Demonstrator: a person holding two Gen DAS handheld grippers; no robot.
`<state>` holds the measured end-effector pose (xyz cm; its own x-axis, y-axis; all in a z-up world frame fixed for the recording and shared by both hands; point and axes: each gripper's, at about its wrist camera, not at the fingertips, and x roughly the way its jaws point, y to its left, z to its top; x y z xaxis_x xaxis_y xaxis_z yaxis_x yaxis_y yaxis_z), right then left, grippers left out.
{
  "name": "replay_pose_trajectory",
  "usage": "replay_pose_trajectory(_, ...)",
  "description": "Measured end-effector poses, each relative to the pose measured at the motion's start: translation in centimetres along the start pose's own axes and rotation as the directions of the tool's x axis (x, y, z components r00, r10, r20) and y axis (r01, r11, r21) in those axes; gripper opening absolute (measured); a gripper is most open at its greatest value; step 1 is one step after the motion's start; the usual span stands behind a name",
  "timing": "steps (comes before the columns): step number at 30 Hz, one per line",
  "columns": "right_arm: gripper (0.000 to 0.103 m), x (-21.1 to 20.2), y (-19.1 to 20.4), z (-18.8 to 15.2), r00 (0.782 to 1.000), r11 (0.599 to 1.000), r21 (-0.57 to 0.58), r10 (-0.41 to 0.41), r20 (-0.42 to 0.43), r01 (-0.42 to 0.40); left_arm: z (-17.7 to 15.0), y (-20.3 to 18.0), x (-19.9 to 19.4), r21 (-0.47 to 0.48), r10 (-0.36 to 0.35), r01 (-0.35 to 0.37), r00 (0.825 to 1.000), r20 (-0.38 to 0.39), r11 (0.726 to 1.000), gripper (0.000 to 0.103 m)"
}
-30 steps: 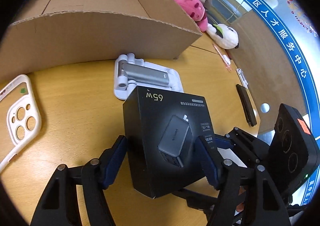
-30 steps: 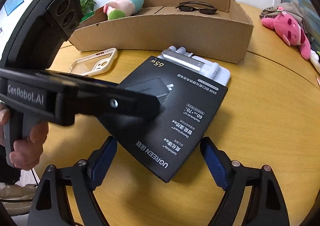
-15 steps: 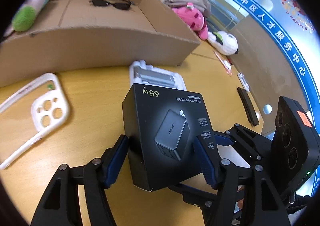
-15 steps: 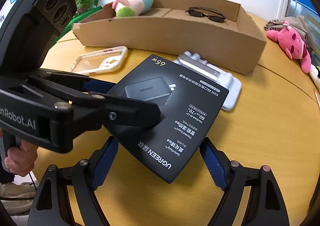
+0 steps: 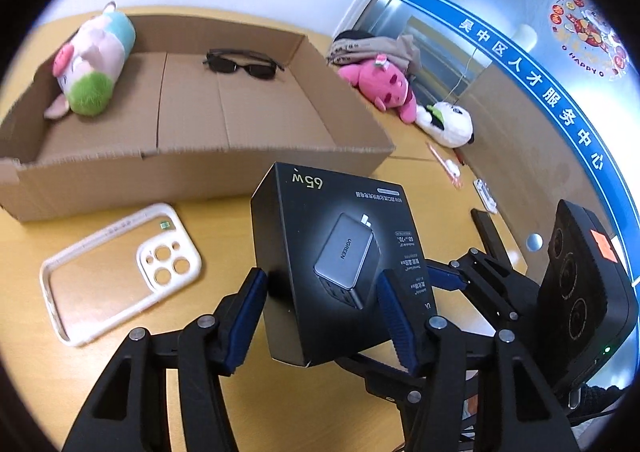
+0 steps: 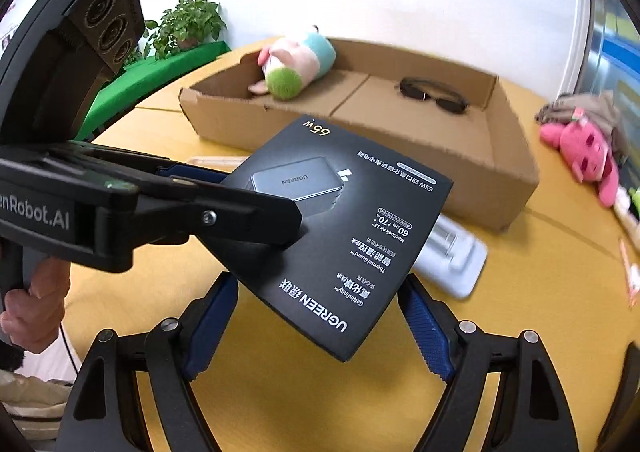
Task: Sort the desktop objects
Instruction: 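Close both grippers on the sides of the black charger box, then carry the charger box with both grippers and lower it into the cardboard box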
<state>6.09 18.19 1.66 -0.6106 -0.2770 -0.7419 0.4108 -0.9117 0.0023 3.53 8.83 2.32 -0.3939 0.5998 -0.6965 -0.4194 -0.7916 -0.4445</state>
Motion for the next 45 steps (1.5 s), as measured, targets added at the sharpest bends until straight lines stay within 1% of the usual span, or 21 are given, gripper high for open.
replay_pose_trajectory(9, 0.086, -0.6, -0.3, 2.5, 0.999, 1.0, -0.026, -0.001, 0.05, 0.002, 2.4, 0.2, -1.7, 0.013, 0.013, -0.014, 0.999, 0.051, 1.0, 0.056)
replay_pose_trajectory(13, 0.086, -1.4, -0.5, 3.8, 0.997, 0.999, -0.043, -0.001, 0.082, 0.004, 3.4, 0.3, -2.4, 0.017, 0.008, -0.009, 0.997, 0.072, 1.0, 0.056)
replay_pose_trajectory(20, 0.086, -1.7, -1.2, 5.6, 0.993, 0.999, -0.052, 0.002, 0.121, 0.005, 5.2, 0.0, -3.1, 0.039, 0.029, -0.033, 0.994, 0.107, 0.999, 0.056)
replay_pose_trajectory(29, 0.086, -1.2, -2.2, 8.1, 0.989, 0.999, -0.045, 0.017, 0.148, -0.01, 7.9, 0.2, -3.6, 0.052, 0.053, -0.061, 0.988, 0.142, 0.997, 0.056)
replay_pose_trajectory(37, 0.086, 0.0, -4.3, 11.2, 0.987, 0.999, -0.042, 0.009, 0.162, -0.002, 11.6, 0.5, -2.3, 0.081, 0.068, -0.082, 0.985, 0.159, 0.993, 0.056)
replay_pose_trajectory(45, 0.086, 2.2, -6.7, 14.0, 0.99, 0.999, -0.05, -0.012, 0.144, 0.019, 15.2, 2.7, 0.0, 0.053, 0.037, -0.045, 0.988, 0.152, 0.998, 0.056)
